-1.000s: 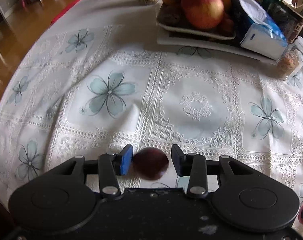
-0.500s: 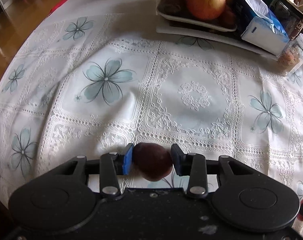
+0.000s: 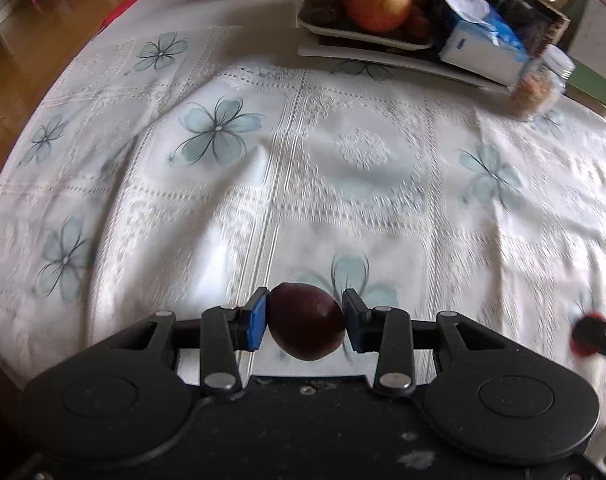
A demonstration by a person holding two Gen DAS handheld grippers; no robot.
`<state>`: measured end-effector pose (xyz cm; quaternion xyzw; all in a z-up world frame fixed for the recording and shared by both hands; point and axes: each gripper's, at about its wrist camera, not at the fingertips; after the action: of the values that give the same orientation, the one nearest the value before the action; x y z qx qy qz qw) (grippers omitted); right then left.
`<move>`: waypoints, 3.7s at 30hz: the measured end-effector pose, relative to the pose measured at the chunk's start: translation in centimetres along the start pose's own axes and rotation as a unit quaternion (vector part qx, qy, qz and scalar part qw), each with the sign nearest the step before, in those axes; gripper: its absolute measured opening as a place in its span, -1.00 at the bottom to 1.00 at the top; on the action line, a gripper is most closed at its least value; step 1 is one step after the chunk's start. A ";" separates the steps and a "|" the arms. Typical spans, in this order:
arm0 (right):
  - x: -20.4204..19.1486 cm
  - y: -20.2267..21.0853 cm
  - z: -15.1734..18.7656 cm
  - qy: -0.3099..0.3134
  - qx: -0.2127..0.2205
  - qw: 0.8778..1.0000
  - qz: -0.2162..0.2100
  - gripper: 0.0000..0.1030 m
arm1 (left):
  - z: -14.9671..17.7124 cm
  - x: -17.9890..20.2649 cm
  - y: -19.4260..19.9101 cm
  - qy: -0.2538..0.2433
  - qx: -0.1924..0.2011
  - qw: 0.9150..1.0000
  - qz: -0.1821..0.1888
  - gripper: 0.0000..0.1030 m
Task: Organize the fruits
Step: 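Carry the plum with left gripper and tomato with right gripper over the tray, then lower and release the plum with left gripper while right gripper releases the tomato into tray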
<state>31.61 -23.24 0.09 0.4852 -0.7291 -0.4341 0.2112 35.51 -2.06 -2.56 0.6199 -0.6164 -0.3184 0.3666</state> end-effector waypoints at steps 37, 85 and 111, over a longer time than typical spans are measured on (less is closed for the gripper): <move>2.8 11.9 17.1 0.047 0.116 0.987 -0.101 -0.12 | 16.3 -6.1 14.6 -0.013 0.073 0.997 0.029 -0.23; 0.1 12.5 20.9 0.110 0.133 0.981 -0.084 -0.12 | 17.4 -5.8 12.6 -0.005 0.061 0.998 0.016 -0.25; 1.1 13.8 22.3 0.105 0.141 0.983 -0.051 -0.12 | 21.0 -5.9 15.8 -0.004 0.074 0.997 0.022 -0.25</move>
<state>7.65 -12.53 -0.41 0.5897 -0.7310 -0.2836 0.1937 9.14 3.01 -0.55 0.6301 -0.6536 -0.2659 0.3242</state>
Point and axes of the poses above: each gripper's, at about its wrist camera, not at the fingertips, and y roughly against the way its jaws point, x to its right, z to its underside, and after that the axes turned 10 degrees about x, right-handed
